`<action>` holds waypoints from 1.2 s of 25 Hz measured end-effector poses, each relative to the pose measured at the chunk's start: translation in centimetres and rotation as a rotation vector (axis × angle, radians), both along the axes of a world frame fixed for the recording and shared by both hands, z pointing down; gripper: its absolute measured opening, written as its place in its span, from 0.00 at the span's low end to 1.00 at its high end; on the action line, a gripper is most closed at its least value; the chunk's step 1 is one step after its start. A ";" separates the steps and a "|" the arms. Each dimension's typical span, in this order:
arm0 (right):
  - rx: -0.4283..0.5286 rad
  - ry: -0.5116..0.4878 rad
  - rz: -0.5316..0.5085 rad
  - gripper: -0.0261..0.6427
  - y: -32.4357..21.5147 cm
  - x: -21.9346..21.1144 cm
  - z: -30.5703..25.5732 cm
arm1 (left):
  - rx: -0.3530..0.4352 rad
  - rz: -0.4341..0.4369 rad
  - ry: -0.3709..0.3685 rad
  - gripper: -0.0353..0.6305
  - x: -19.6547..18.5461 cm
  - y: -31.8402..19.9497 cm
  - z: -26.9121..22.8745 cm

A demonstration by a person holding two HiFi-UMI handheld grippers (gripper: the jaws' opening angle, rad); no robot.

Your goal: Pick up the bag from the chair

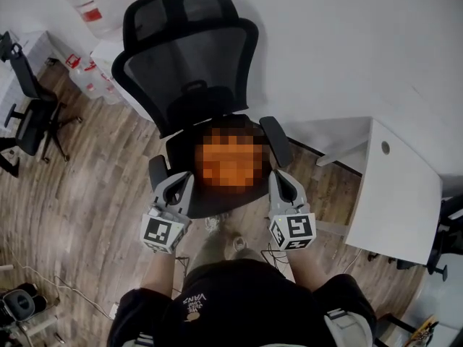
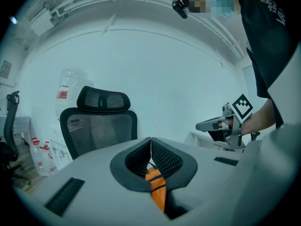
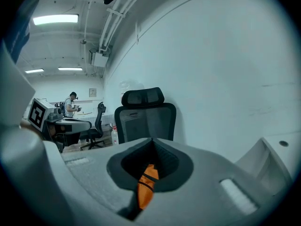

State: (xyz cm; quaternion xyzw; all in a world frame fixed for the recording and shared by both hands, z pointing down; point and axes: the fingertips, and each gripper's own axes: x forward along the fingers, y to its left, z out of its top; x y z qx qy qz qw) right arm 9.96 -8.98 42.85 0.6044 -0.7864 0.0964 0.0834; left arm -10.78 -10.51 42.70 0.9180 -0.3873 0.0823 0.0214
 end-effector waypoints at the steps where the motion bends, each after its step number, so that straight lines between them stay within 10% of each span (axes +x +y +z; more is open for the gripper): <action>1: -0.006 -0.004 0.004 0.04 -0.4 0.0 0.3 | -0.007 0.003 0.002 0.06 0.1 -0.5 0.2; 30: -0.108 0.006 0.050 0.04 -7.4 0.9 11.3 | -0.130 0.032 -0.014 0.06 0.9 -7.9 11.8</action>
